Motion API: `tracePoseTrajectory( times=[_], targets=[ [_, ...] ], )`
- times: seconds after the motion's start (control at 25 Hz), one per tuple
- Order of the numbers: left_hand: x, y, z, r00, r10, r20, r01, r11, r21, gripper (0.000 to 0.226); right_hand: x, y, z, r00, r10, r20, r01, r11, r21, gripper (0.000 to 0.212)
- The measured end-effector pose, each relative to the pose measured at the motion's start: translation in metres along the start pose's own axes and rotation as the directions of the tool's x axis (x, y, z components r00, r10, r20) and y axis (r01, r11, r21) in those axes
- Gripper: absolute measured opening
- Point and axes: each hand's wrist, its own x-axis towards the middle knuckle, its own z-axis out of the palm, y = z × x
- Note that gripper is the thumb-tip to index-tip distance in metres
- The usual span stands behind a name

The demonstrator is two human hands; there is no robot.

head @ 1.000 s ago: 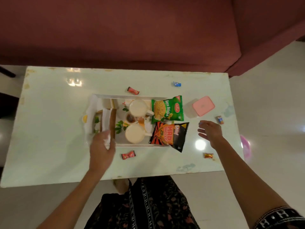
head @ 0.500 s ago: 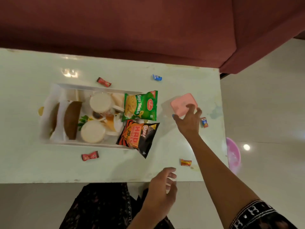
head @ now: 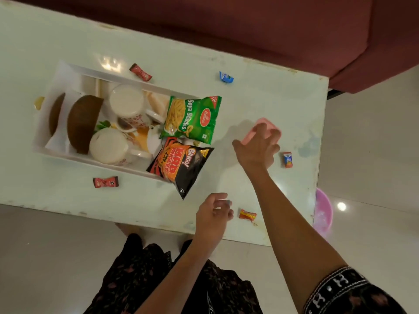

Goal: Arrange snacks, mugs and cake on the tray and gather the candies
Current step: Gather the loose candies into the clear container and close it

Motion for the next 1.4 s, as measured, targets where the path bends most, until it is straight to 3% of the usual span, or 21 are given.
tracePoseTrajectory(
  times=[0.12,0.24,0.36,0.44,0.6,0.8,0.92,1.0,1.12,1.28,1.4],
  targets=[
    [0.022,0.01,0.006,0.982,-0.188,-0.029,0.175,0.952,-0.252,0.016,-0.026,0.025,-0.004,1.0,0.003,0.031,-0.008,0.985,0.17,0.06],
    [0.038,0.012,0.013,0.966,-0.258,0.009,0.25,0.926,-0.282,0.033,-0.061,0.05,-0.011,0.987,0.051,0.154,-0.106,0.922,0.371,0.061],
    [0.043,0.007,0.018,0.939,-0.312,0.144,0.341,0.897,-0.283,0.053,-0.095,0.062,-0.015,0.915,0.132,0.381,-0.329,0.79,0.518,0.079],
    [0.044,0.001,0.02,0.93,-0.296,0.216,0.354,0.881,-0.315,0.059,-0.107,0.066,-0.017,0.869,0.136,0.476,-0.402,0.755,0.518,0.084],
    [0.045,0.0,0.013,0.946,-0.263,0.19,0.315,0.884,-0.345,0.055,-0.104,0.07,-0.026,0.834,0.14,0.533,-0.465,0.698,0.544,0.064],
    [0.047,0.003,0.011,0.943,-0.262,0.203,0.316,0.897,-0.308,0.052,-0.088,0.072,-0.035,0.796,0.147,0.588,-0.491,0.725,0.483,0.065],
    [0.05,0.009,0.008,0.919,-0.332,0.213,0.394,0.808,-0.438,0.048,-0.072,0.074,-0.046,0.737,0.07,0.672,-0.551,0.639,0.538,0.048],
    [0.053,0.01,0.003,0.902,-0.364,0.231,0.43,0.721,-0.543,0.05,-0.058,0.074,-0.052,0.71,0.037,0.704,-0.558,0.639,0.529,0.046],
    [0.056,0.007,-0.003,0.902,-0.363,0.232,0.428,0.689,-0.586,0.057,-0.029,0.067,-0.053,0.786,0.114,0.608,-0.505,0.686,0.524,0.064],
    [0.054,0.002,-0.009,0.882,-0.404,0.241,0.463,0.659,-0.593,0.056,0.011,0.041,-0.046,0.936,0.207,0.284,-0.312,0.861,0.401,0.084],
    [0.054,0.003,-0.009,0.876,-0.407,0.26,0.476,0.631,-0.613,0.057,0.018,0.031,-0.044,0.971,0.18,0.16,-0.222,0.928,0.3,0.094]
  ],
)
